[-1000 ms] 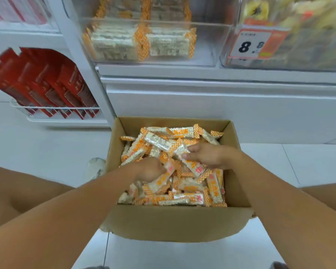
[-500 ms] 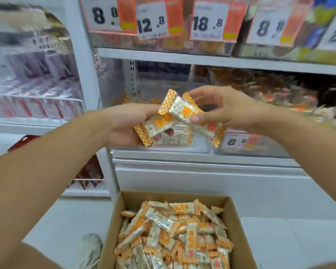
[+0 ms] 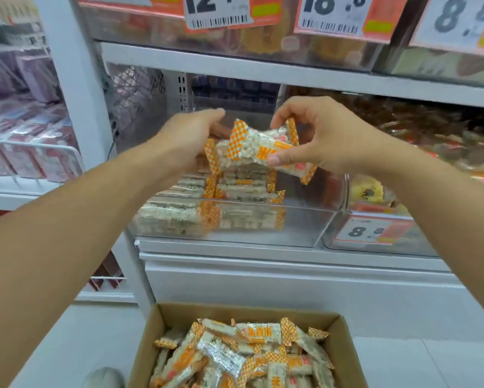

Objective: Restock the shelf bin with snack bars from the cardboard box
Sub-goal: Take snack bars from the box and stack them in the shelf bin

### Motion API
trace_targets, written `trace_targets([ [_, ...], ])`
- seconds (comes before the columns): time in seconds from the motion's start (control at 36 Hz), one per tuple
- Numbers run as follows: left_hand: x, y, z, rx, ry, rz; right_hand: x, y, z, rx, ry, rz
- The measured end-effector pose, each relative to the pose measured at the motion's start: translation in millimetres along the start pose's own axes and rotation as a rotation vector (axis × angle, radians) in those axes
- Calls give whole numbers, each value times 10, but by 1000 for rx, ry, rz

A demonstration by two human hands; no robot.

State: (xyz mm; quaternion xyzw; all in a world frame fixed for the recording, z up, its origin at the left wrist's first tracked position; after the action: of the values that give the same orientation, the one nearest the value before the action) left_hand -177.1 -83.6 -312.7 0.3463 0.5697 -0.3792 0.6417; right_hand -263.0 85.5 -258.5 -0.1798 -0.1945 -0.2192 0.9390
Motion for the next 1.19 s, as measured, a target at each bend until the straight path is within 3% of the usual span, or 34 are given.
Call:
trace_targets([
  [0.06,62,-16,15,22,-132,26,-155,-35,-77,99,62,-66],
  [0.14,319,12,-99,202,-379,66,-287,14,-255,273,166,-97],
  [0.22,481,28,-197,294,-548,61,-308,46,-286,347,155,-130],
  [0.39,566,76,-244,375,-597,88,-274,110,-517,518,365,-119],
  [0.56,301,100,-145,156,-679,-171,-204,64,-322,375,374,-126],
  [0.64,321,100,-106,130,-712,-179,-200,79,-191,329,367,-146],
  [0.97,516,158,-248,340,-985,95,-177,272,-431,645,445,-231],
  [1.19,496,166,-321,312,-1050,40,-374,202,-804,861,424,-363],
])
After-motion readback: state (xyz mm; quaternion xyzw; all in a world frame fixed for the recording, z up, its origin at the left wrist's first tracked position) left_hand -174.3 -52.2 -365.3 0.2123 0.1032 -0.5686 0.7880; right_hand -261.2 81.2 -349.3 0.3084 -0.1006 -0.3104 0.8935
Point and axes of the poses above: each hand's wrist, its own y-axis away from the middle knuckle, its own z-axis out of the back of the hand, x = y × z, the point moved 8 cm from there along -y, towards the middle knuckle, and after that the axes turned 3 degrees about x, right-handed, at the moved point
